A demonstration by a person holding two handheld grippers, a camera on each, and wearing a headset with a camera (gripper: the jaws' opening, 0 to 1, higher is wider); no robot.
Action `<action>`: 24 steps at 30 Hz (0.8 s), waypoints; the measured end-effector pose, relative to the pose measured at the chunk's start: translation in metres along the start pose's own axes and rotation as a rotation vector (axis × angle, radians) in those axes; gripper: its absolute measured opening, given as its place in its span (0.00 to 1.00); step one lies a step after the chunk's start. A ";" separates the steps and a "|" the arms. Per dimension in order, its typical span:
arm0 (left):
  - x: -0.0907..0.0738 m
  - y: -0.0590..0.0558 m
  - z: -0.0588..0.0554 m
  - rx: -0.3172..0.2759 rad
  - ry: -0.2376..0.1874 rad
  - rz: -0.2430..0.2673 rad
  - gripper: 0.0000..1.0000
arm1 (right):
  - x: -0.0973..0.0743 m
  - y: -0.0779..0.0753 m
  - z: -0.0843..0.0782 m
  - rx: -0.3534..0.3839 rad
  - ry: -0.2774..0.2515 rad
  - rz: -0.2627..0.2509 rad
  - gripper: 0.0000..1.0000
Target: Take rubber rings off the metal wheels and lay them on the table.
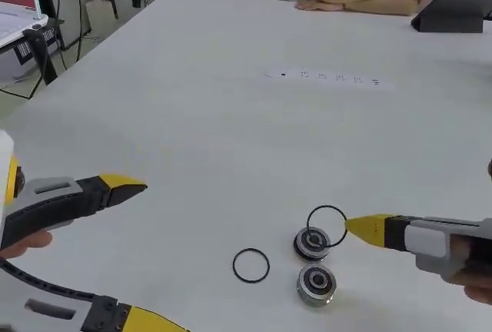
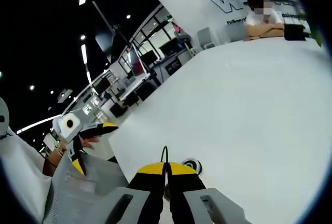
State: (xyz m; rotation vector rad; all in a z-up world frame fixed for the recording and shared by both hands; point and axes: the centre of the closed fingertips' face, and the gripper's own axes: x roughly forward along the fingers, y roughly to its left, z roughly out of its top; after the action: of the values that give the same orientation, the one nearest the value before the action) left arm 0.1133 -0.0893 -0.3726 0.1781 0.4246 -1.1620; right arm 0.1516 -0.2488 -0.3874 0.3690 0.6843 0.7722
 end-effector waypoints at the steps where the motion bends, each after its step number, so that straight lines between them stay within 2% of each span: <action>1: 0.000 0.000 0.000 -0.001 0.001 -0.002 0.99 | 0.000 0.002 0.004 0.011 -0.011 0.003 0.00; 6: 0.001 -0.003 -0.002 0.001 0.012 -0.015 0.99 | 0.001 0.016 0.025 0.006 -0.050 0.018 0.00; 8: 0.001 -0.003 -0.003 0.001 0.014 -0.018 0.99 | 0.003 0.021 0.032 -0.026 -0.055 0.020 0.00; 12: 0.001 -0.003 -0.003 0.002 0.013 -0.019 0.99 | 0.009 0.030 0.037 -0.077 -0.036 0.019 0.00; 18: 0.001 -0.003 -0.003 0.004 0.013 -0.015 0.99 | 0.024 0.049 0.043 -0.126 -0.011 0.055 0.00; 24: 0.001 -0.002 -0.004 0.008 0.016 -0.009 0.99 | 0.037 0.074 0.053 -0.182 0.000 0.116 0.00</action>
State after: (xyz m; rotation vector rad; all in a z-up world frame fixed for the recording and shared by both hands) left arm 0.1107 -0.0894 -0.3761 0.1930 0.4357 -1.1716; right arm 0.1689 -0.1750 -0.3243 0.2440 0.5909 0.9375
